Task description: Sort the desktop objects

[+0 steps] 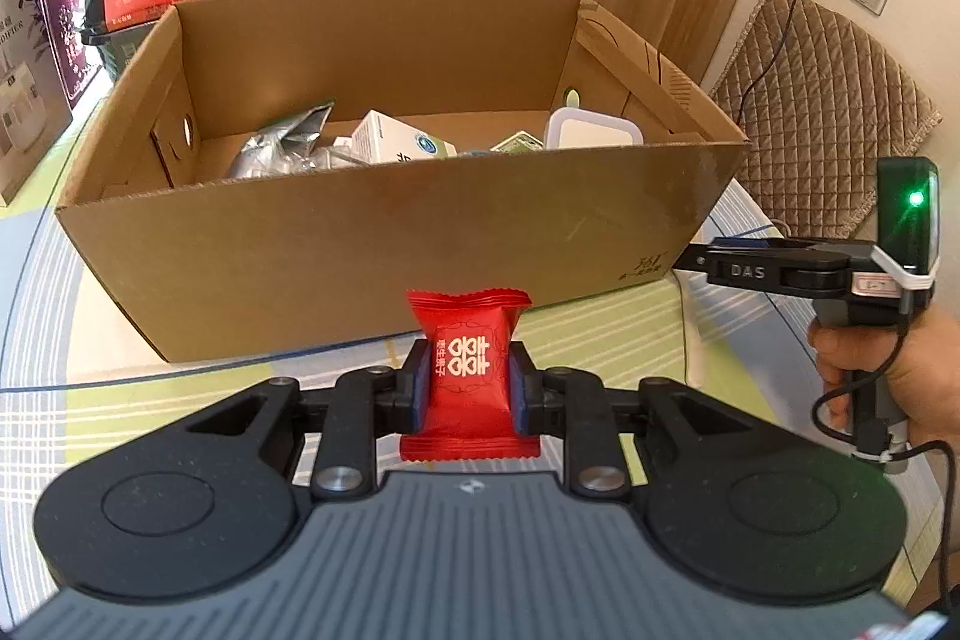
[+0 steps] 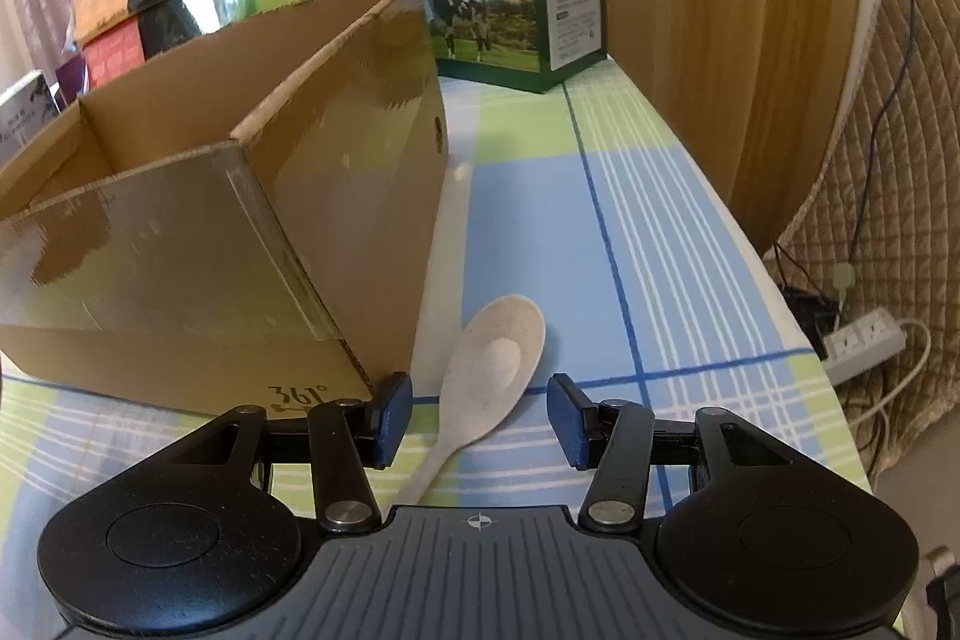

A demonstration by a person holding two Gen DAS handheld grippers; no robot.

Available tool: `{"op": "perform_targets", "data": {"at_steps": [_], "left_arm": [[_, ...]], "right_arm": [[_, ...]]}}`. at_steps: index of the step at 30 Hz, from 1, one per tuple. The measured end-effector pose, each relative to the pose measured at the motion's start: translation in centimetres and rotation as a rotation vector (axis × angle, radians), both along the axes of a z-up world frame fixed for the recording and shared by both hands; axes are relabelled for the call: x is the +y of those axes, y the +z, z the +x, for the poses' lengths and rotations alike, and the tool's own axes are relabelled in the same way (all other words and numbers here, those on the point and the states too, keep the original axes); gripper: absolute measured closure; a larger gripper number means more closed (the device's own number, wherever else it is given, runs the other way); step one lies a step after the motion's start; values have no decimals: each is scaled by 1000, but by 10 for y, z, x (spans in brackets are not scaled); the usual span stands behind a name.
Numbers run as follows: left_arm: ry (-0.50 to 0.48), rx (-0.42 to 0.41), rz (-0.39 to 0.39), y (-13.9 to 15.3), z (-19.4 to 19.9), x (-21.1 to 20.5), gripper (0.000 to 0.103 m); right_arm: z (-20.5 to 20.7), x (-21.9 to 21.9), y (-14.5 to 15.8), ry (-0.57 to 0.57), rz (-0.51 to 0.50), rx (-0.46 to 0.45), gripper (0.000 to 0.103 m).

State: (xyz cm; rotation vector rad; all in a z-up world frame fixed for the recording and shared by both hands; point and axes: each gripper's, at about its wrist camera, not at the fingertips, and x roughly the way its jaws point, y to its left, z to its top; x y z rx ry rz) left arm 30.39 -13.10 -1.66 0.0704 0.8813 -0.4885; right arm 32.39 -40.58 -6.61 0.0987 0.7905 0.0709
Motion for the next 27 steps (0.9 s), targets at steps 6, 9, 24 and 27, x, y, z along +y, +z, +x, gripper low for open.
{"op": "perform_targets", "data": {"at_steps": [6, 9, 24, 27], "left_arm": [[-2, 7, 0, -4, -1, 0, 82], [0, 11, 2, -6, -2, 1, 82], [-1, 23, -16, -3, -25, 2, 82], [0, 18, -14, 1, -28, 2, 82]], "right_arm": [[-1, 9, -7, 42, -97, 5, 65], [-6, 6, -3, 52, -110, 18, 88], [-71, -7, 12, 141, -107, 97, 103], [-83, -6, 22, 138, -97, 89, 103]]}}
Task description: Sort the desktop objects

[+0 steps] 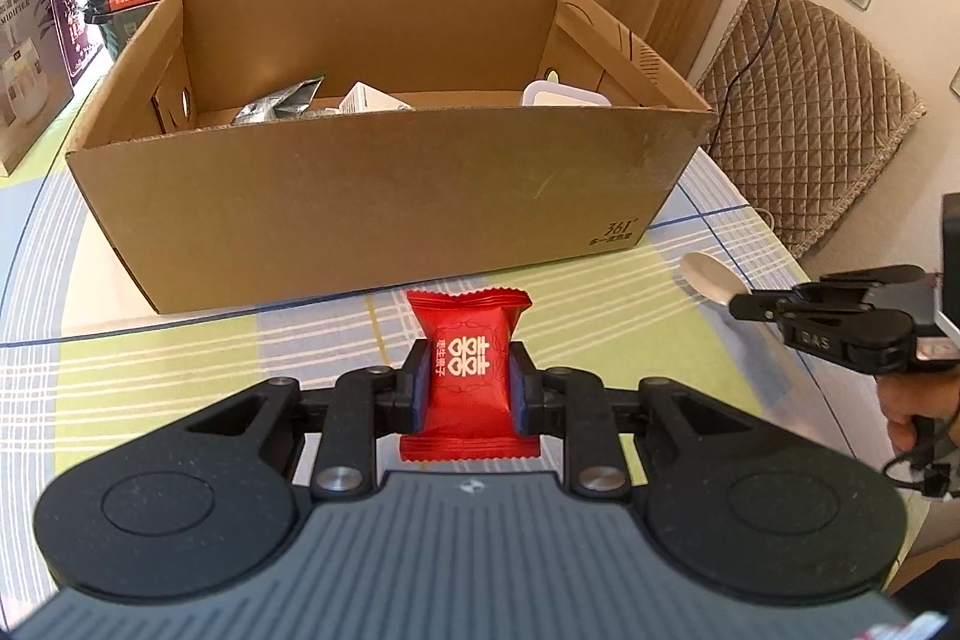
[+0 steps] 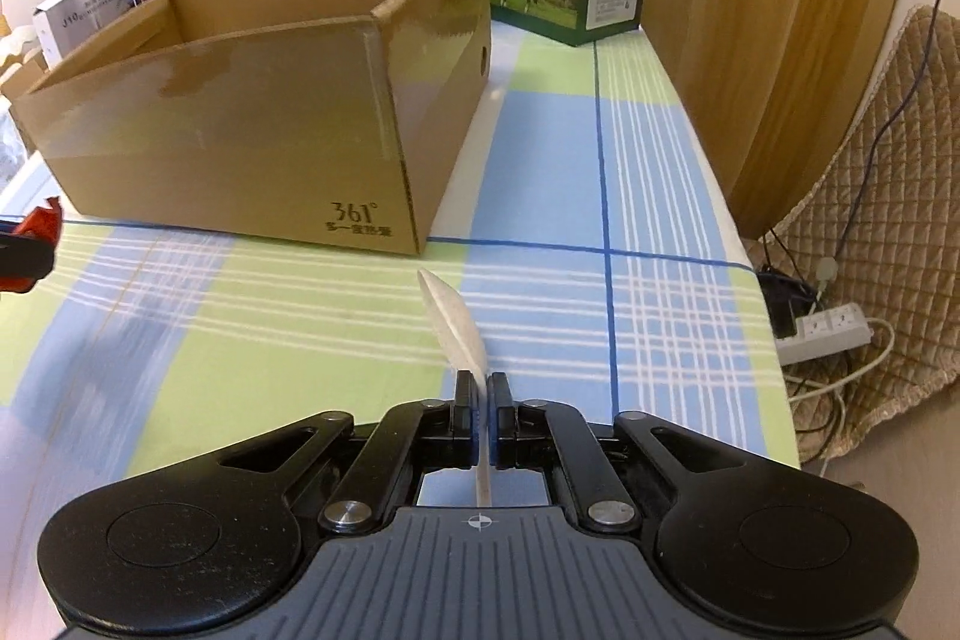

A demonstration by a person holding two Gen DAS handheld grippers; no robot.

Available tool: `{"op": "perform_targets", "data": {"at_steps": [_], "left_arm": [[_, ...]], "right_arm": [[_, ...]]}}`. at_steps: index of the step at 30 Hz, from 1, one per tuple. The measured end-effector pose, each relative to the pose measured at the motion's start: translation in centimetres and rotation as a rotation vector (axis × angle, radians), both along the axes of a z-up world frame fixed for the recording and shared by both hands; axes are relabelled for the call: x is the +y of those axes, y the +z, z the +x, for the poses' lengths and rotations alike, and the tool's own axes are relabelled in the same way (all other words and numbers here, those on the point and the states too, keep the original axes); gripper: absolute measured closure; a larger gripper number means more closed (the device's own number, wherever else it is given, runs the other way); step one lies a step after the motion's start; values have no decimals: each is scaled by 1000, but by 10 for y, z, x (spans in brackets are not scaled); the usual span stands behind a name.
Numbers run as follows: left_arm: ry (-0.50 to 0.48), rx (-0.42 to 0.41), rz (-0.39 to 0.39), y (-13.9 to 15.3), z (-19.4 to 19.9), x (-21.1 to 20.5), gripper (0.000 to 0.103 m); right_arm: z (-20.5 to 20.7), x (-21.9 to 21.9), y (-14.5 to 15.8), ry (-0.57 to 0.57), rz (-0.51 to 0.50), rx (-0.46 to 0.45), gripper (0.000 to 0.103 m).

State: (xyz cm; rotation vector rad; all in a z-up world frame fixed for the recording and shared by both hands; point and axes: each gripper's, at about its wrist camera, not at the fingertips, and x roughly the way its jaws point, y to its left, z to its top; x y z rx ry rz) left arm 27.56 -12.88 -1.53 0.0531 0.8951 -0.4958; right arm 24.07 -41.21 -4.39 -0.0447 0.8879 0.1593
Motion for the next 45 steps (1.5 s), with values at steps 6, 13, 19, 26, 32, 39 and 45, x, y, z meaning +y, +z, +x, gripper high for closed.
{"op": "perform_targets", "data": {"at_steps": [6, 13, 19, 26, 32, 39, 45], "left_arm": [[0, -24, 4, 18, -6, 1, 82], [9, -62, -3, 52, -8, 8, 82], [15, -99, 10, 84, 1, 15, 82], [22, -130, 33, 112, 31, 22, 82], [40, -121, 28, 120, 65, 31, 82], [66, -90, 29, 113, 100, 41, 82], [80, -70, 9, 107, 124, 41, 82]], "right_arm": [[-23, 7, 36, -12, 35, -36, 103], [-34, 36, 102, 41, 66, -127, 103], [-15, 67, 151, 92, 100, -177, 103], [28, 101, 181, 154, 95, -220, 103], [71, 119, 183, 160, 73, -213, 103], [110, 128, 175, 147, 59, -184, 103], [131, 133, 166, 145, 43, -166, 103]]}}
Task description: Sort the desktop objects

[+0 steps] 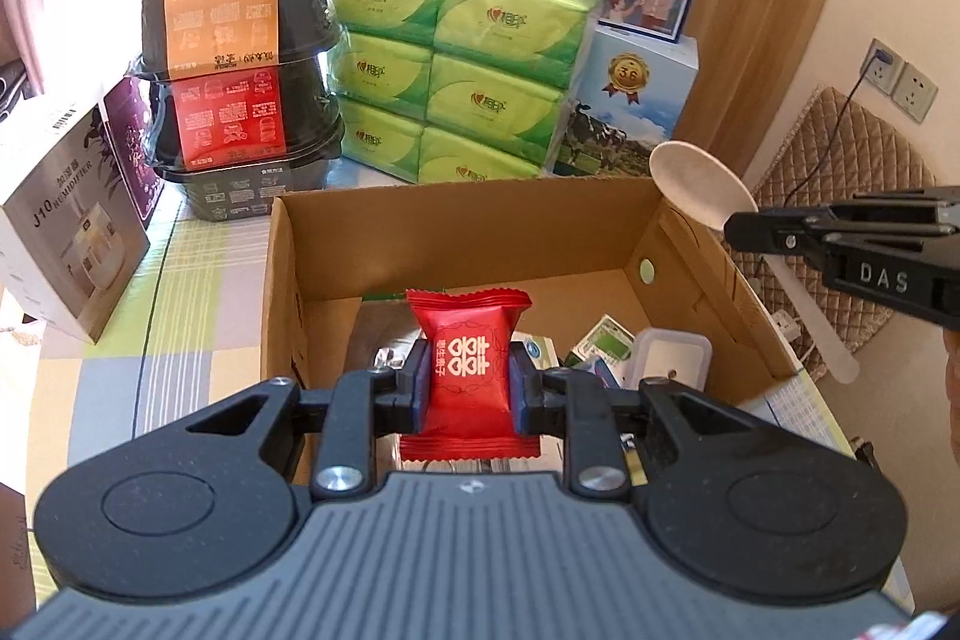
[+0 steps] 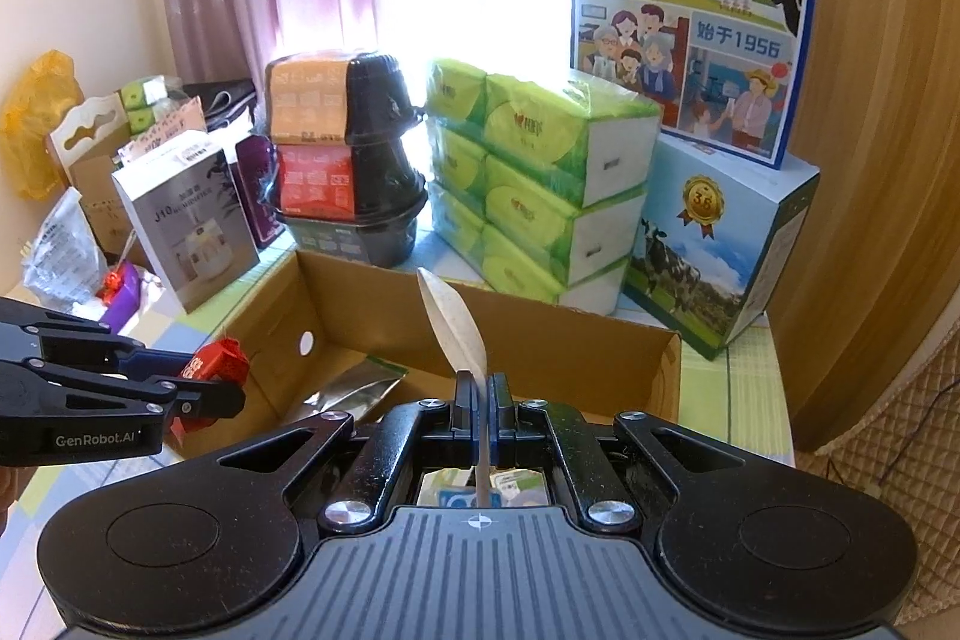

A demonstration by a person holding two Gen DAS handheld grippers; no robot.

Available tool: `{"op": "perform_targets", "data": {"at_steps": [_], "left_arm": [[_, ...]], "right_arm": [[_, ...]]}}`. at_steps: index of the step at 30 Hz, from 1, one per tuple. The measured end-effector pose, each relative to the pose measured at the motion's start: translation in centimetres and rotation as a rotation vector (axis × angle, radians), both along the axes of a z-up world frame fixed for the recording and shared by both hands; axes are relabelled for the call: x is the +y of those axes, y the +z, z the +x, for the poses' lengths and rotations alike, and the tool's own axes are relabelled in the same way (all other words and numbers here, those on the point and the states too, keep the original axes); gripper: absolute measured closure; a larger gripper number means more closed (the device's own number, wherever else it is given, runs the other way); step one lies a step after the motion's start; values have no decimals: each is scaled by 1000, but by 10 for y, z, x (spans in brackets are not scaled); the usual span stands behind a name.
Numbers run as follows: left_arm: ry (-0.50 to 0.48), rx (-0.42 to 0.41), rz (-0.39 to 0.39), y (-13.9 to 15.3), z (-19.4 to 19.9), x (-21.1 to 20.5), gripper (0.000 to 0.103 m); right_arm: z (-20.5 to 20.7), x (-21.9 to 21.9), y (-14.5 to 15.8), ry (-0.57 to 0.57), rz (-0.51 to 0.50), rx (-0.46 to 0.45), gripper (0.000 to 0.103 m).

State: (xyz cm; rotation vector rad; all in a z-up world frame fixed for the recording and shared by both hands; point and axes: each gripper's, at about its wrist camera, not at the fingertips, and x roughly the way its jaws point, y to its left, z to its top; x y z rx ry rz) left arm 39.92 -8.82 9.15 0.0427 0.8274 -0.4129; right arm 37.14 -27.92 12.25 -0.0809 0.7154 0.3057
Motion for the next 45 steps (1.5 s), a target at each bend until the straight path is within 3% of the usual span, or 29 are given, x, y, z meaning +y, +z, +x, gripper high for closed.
{"op": "perform_targets", "data": {"at_steps": [12, 13, 14, 16, 23, 26, 28, 30, 37, 41, 45], "left_arm": [[10, 23, -26, -19, 30, -6, 82], [18, 25, -25, -21, 32, -5, 81], [27, 27, -19, -23, 34, -6, 70], [39, 18, -14, -23, 37, -4, 62], [70, 16, -48, -24, 36, 14, 62], [72, 21, -57, -26, 33, 19, 62], [75, 23, -66, -28, 29, 22, 62], [76, 26, -76, -29, 25, 25, 61], [92, 28, -85, -29, 1, 30, 47], [114, 22, -85, -27, -18, 30, 28], [132, 17, -70, -22, -38, 29, 16]], "right_arm": [[28, 6, -16, -2, -5, 19, 103], [30, 7, -17, -2, -6, 22, 103], [31, 8, -18, -3, -7, 23, 103], [34, 10, -21, -2, -12, 25, 103], [41, 17, -27, 8, -23, 16, 103], [43, 15, -27, 1, 16, -3, 102], [45, 12, -27, -10, 53, 8, 93], [45, 10, -26, -24, 58, 2, 55], [26, -5, -29, -44, 65, 8, 52], [7, -15, -31, -65, 67, 23, 49], [-17, -21, -28, -70, 54, 38, 28]]}}
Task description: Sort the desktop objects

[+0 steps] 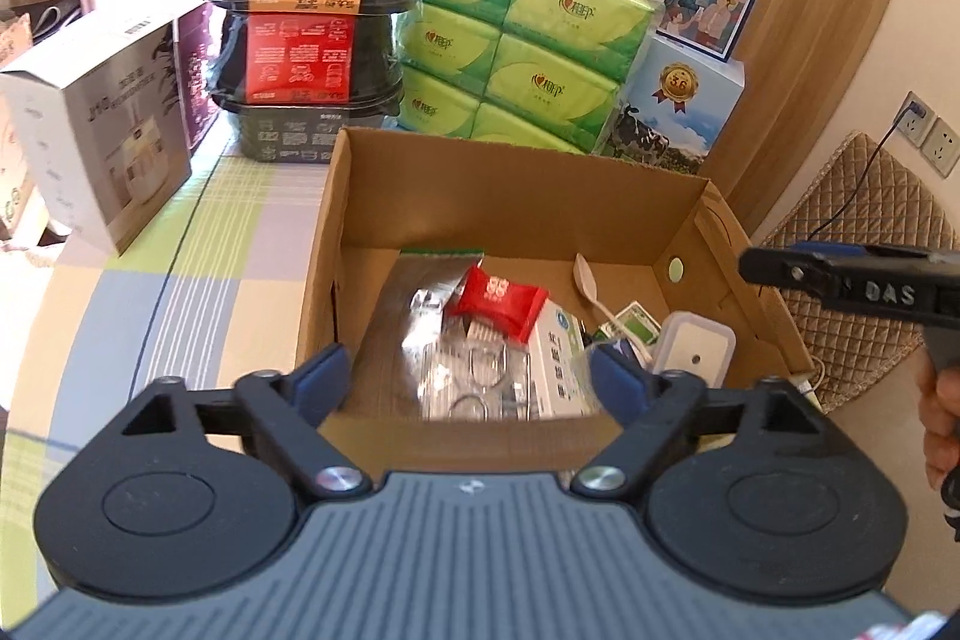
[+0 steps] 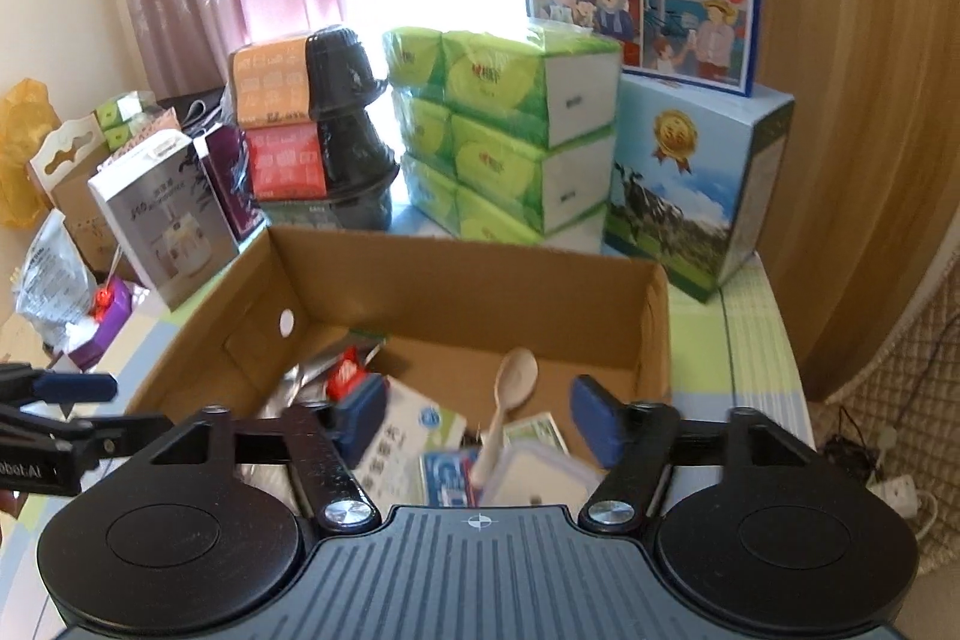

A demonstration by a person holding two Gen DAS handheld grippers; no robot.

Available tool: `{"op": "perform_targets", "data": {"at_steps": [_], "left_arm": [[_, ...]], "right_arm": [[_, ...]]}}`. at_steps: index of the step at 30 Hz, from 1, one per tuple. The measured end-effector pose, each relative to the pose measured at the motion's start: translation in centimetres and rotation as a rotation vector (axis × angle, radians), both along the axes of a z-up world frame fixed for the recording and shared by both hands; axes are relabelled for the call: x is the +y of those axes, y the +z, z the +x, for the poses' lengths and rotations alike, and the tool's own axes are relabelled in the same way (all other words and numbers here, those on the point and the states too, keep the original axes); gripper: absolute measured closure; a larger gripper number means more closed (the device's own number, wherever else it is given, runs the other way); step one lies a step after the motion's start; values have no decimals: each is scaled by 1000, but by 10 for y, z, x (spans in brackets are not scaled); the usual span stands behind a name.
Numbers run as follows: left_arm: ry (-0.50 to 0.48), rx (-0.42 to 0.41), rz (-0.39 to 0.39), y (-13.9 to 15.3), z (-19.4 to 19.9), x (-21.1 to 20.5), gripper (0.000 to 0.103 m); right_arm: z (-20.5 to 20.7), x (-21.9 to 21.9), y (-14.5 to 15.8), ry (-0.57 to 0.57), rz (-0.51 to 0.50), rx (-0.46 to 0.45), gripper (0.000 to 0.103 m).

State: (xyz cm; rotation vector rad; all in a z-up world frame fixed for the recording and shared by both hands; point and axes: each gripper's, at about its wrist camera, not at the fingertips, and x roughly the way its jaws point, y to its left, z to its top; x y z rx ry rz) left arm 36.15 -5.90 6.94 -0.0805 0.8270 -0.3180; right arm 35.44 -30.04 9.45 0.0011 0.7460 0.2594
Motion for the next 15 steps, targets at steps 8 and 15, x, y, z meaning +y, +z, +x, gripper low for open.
{"op": "perform_targets", "data": {"at_steps": [8, 15], "left_arm": [[47, -46, 53, 22, -47, 0, 1], [83, -33, 95, 37, -90, -2, 1]], "right_arm": [[-53, -5, 14, -16, -31, 29, 7], [-104, -3, 34, -22, -53, 34, 2]]}}
